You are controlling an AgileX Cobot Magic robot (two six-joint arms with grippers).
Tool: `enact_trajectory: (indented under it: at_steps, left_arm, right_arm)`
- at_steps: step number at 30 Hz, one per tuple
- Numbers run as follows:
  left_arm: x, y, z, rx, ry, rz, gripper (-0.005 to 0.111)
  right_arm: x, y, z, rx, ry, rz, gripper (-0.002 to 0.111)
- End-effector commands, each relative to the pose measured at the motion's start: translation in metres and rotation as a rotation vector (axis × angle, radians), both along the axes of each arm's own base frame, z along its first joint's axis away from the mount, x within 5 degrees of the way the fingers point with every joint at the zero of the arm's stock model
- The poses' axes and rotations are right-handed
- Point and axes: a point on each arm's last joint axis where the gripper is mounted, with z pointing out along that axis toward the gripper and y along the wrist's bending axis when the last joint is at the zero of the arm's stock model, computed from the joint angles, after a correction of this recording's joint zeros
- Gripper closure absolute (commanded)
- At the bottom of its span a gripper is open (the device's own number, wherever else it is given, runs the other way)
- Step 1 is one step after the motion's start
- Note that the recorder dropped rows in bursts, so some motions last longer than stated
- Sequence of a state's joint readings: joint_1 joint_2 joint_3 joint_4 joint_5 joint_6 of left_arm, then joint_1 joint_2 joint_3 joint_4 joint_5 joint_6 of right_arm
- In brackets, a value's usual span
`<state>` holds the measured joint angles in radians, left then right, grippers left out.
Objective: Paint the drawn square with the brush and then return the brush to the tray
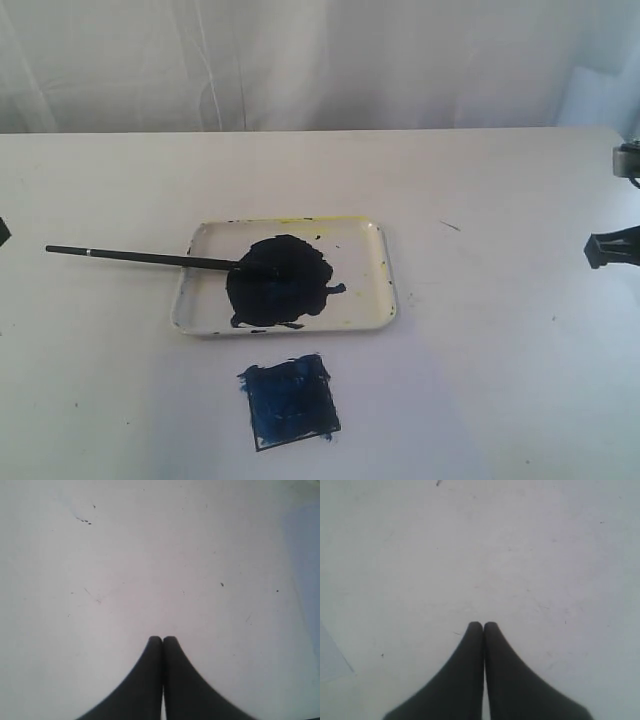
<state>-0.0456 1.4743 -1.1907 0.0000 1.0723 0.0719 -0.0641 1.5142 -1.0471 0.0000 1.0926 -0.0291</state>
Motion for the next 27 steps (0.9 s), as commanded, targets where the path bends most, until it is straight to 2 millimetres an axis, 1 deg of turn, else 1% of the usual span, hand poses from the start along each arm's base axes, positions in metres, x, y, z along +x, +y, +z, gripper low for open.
enact_trajectory:
  at_steps: [1,5,8,10,11,13,15,18,20,22,27]
  left_arm:
    - [-0.020,0.002,0.025,-0.002,-0.076,-0.006,0.107]
    - [-0.046,0.003,0.055,-0.007,-0.204,-0.004,0.107]
    - [-0.069,0.005,0.077,-0.007,-0.308,0.011,0.107]
    - [-0.083,0.005,0.087,-0.010,-0.354,0.011,0.107]
    - [-0.094,0.005,0.094,-0.012,-0.386,0.010,0.107]
    - [-0.111,0.006,0.104,-0.015,-0.443,0.012,0.107]
    - [-0.130,0.007,0.111,-0.019,-0.514,0.013,0.107]
    - [-0.158,0.008,0.116,-0.025,-0.596,0.021,0.107]
    - [-0.178,0.009,0.117,-0.030,-0.660,0.023,0.107]
    - [-0.195,0.010,0.114,-0.033,-0.709,0.024,0.107]
    - [-0.237,0.012,0.103,-0.040,-0.826,0.026,0.107]
  right_arm:
    - [-0.019,0.000,0.019,-0.016,-0.121,0.044,0.108]
    - [-0.043,0.002,0.047,-0.038,-0.313,0.091,0.108]
    - [-0.066,0.004,0.074,-0.057,-0.461,0.095,0.108]
    - [-0.082,0.005,0.088,-0.067,-0.544,0.094,0.108]
    - [-0.092,0.006,0.096,-0.072,-0.585,0.095,0.108]
    - [-0.112,0.007,0.106,-0.076,-0.659,0.093,0.108]
    - [-0.130,0.009,0.113,-0.086,-0.720,0.097,0.108]
    - [-0.161,0.011,0.119,-0.099,-0.817,0.106,0.108]
    - [-0.178,0.014,0.119,-0.078,-0.870,0.106,0.108]
    - [-0.195,0.020,0.119,-0.035,-0.933,0.124,0.108]
    - [-0.236,0.023,0.116,-0.041,-1.046,0.163,0.108]
